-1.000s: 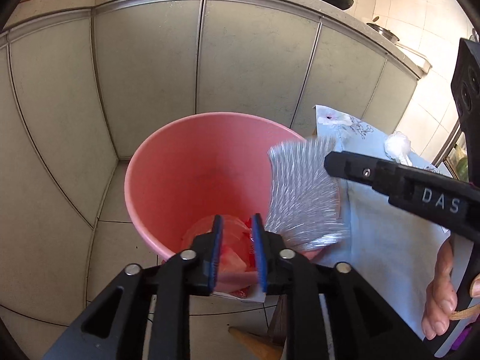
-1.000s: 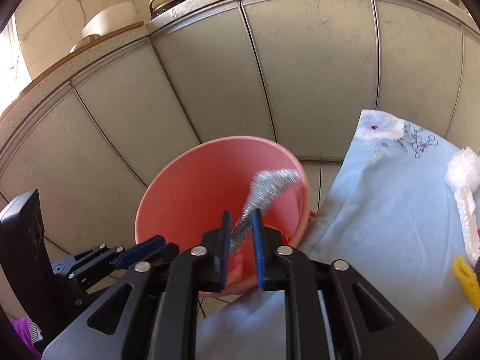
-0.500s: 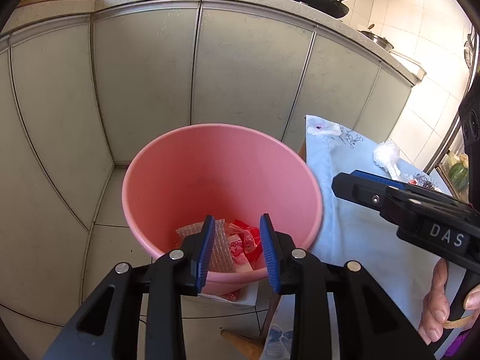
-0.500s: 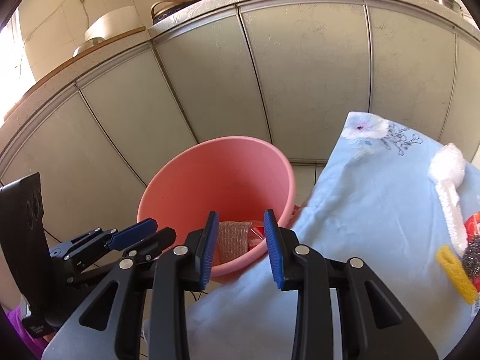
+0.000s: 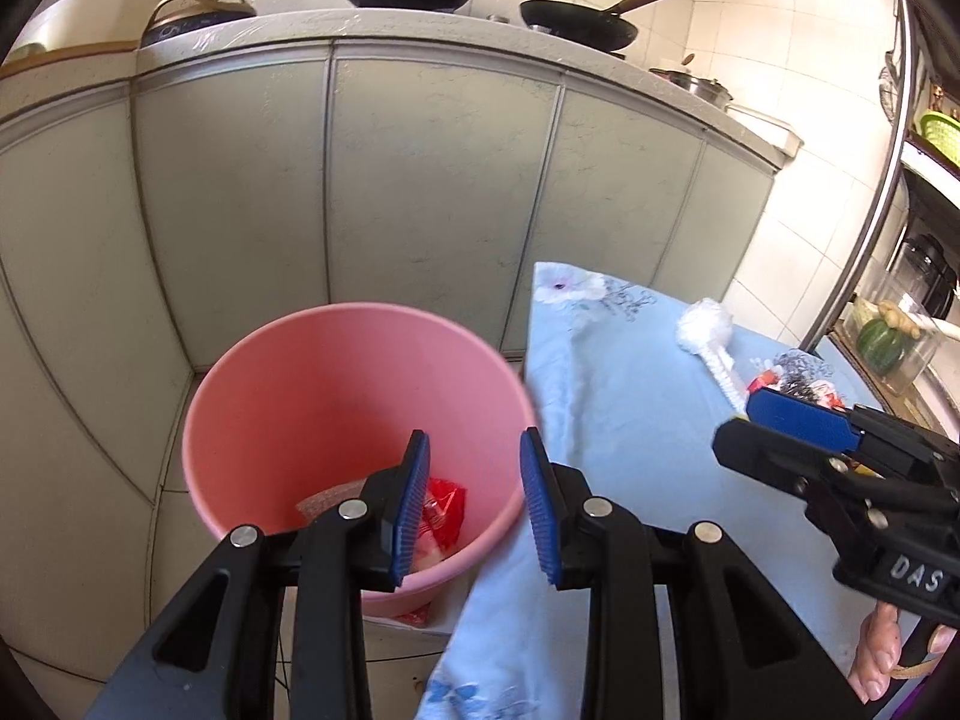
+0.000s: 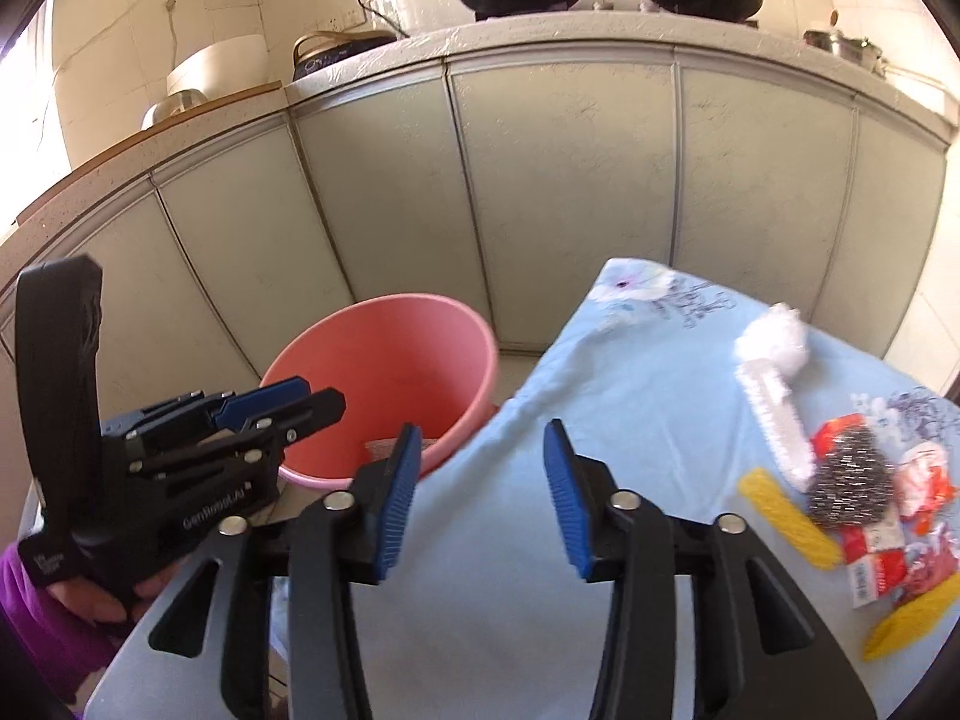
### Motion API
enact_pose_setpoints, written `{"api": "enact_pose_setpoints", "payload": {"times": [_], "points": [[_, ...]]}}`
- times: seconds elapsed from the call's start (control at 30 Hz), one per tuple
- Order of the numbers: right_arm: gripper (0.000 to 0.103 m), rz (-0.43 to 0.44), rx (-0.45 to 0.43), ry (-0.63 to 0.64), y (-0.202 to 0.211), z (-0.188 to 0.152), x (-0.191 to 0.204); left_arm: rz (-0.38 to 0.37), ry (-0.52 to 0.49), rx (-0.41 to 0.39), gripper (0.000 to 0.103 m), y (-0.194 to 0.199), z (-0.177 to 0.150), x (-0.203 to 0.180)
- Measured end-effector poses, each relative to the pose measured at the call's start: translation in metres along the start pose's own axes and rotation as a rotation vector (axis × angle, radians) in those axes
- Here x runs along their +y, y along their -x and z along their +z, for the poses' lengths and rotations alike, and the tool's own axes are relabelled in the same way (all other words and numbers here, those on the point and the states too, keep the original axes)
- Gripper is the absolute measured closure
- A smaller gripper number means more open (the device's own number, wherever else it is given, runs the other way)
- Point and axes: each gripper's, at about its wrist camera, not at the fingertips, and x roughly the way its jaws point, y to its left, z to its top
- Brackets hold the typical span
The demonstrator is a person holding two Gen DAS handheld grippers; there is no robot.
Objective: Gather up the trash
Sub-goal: 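Return both tools over the table toward the remaining trash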
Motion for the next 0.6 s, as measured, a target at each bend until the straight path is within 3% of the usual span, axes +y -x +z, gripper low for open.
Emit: {"api": "enact_pose_setpoints", "payload": {"times": [0.4,0.6], "points": [[0.057,-0.187,-0.051,-0.055,0.073,-0.018,-0.057,-0.102,-0.069,-0.011,0.067,0.002,0.025,-0.057],[0.057,-0.236,-0.06,-0.127,0.094,-0.03,-0.084,-0.142,-0.082,-0.017,0.067,0.007,0.029,-0.077]]}}
